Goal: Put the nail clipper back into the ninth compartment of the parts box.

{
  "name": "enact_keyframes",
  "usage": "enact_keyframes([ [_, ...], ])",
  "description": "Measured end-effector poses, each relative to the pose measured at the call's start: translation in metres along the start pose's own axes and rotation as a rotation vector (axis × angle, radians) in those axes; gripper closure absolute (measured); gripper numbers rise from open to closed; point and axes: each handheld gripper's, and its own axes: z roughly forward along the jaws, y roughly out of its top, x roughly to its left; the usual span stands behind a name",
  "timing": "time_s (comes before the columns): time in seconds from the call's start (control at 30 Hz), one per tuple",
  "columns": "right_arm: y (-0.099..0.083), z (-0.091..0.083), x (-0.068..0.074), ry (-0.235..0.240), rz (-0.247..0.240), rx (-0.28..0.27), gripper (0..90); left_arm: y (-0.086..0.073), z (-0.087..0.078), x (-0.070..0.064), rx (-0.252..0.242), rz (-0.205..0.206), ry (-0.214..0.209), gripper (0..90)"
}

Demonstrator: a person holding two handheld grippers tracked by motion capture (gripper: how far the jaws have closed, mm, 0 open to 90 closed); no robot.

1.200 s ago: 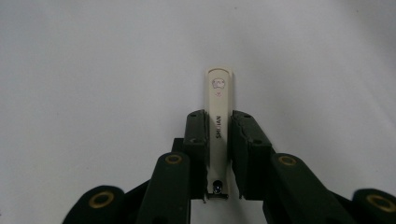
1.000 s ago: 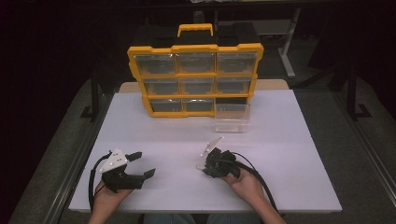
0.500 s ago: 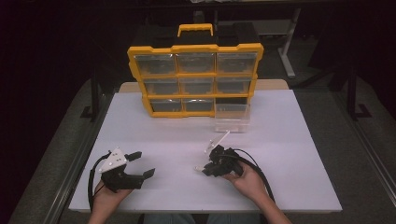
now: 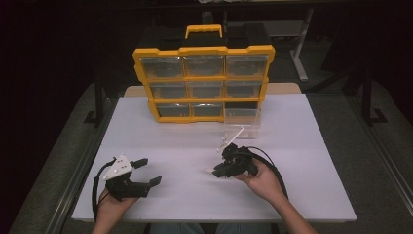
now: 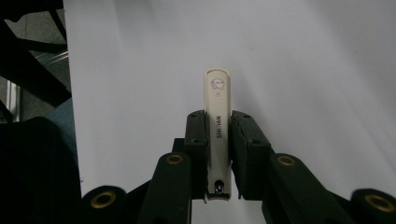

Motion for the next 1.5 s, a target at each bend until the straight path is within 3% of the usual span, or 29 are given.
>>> enact_keyframes([
  [1.07,0.028,-0.036,-0.023,0.069,0.008,-0.047,75.9,-0.001,-0.002,0.002,-0.014,-0.014,0.006,18.1],
  [1.37,0.042,-0.051,-0.032,0.059,-0.018,-0.061,75.9,-0.001,-0.001,0.002,-0.014,-0.012,0.004,18.2],
  [1.5,0.047,-0.058,-0.036,0.060,0.004,-0.062,75.9,-0.001,-0.001,0.002,-0.018,-0.013,0.004,18.2],
])
